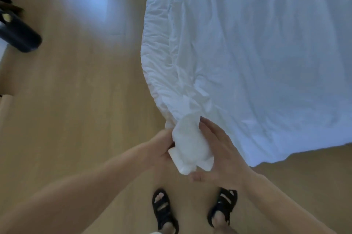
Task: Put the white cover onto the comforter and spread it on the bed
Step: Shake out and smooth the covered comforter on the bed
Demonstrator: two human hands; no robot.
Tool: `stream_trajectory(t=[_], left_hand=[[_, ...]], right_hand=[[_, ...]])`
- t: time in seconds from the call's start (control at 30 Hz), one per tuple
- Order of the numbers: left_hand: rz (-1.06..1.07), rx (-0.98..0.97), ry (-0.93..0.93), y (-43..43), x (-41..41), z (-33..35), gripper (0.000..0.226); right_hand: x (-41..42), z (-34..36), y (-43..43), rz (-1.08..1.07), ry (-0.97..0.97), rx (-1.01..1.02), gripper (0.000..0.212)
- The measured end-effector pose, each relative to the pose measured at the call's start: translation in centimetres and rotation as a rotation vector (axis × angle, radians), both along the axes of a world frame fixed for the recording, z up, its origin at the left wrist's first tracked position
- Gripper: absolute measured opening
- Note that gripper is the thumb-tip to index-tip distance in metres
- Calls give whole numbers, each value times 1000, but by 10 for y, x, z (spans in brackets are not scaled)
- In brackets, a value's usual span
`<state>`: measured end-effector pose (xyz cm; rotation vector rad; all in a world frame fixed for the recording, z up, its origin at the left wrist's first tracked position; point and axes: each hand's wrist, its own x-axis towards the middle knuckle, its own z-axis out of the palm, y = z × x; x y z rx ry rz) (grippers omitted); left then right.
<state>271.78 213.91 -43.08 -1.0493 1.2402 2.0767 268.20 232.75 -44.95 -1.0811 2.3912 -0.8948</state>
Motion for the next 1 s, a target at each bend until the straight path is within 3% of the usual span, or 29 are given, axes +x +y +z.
stream_trajectory(t=[0.13,0.27,0.37,0.5,0.63,0.8,1.0], left_hand=[[-22,-18,44,45,-29,34,24],[-2,28,64,90,-64,66,21],[80,24,71,127,-92,93,29],[180,74,228,169,-133,125,33],[118,61,386,196,-185,154,32],[120,-256,317,198,-260,134,35],[-168,-763,160,235,-362,52,72]], right_hand=[[-17,17,28,-152,203,-110,85],[-56,38,76,-331,0,-143,46],[-89,58,116,-413,-72,-181,38],[-145,93,159,-500,-119,-293,29],[-210,125,187,-654,-378,-488,21],[-321,142,226,-852,-619,-698,13],[-462,148,314,-1067,-711,-811,21]])
